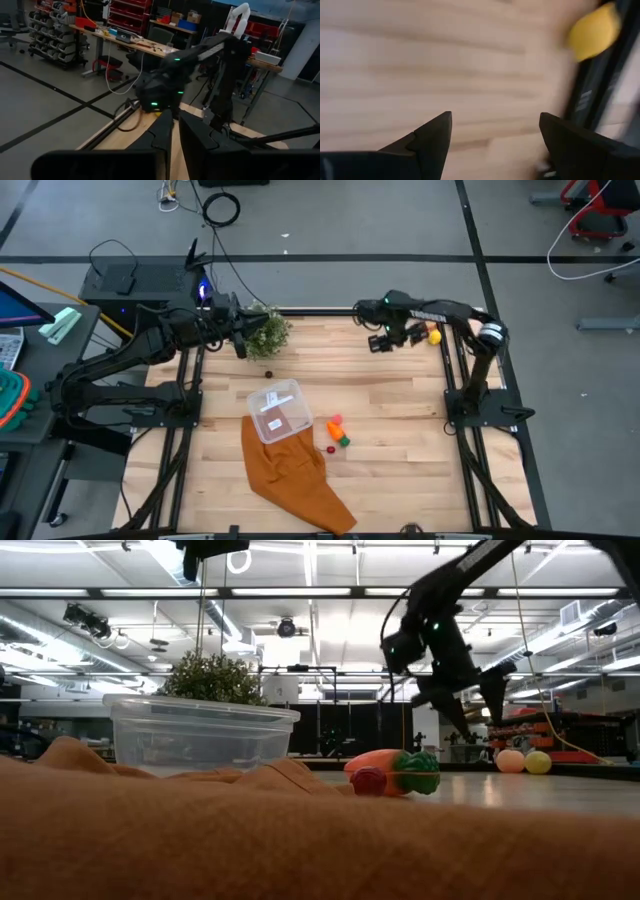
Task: Pick and placing Produce into tupperware
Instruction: Put the yellow lemon into the bin
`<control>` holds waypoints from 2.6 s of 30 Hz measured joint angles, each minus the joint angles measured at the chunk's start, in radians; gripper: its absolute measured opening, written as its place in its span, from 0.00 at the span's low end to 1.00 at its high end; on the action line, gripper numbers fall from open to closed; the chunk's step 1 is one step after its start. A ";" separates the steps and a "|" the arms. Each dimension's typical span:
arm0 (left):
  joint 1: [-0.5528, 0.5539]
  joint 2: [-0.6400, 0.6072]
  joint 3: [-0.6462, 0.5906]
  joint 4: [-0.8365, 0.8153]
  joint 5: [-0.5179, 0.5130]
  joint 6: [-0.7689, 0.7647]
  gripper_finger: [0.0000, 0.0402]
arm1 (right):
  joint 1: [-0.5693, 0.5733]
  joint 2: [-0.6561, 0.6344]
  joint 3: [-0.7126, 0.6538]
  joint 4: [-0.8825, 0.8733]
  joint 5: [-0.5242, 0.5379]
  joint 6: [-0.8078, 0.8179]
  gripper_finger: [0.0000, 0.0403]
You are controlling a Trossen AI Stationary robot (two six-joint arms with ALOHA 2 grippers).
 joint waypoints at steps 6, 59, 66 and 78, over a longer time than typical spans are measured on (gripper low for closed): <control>0.001 0.000 0.000 -0.012 0.001 0.041 0.09 | 0.194 -0.288 -0.209 0.301 -0.035 0.293 0.67; 0.050 0.000 0.000 -0.053 0.079 0.039 0.09 | -0.178 0.055 0.116 -0.141 0.173 -0.068 0.63; 0.050 0.000 0.000 -0.054 0.079 0.040 0.10 | -0.228 -0.034 -0.068 -0.097 0.155 0.083 0.63; 0.050 0.000 0.000 -0.054 0.079 0.052 0.08 | -0.228 -0.138 -0.371 0.222 0.175 0.280 0.63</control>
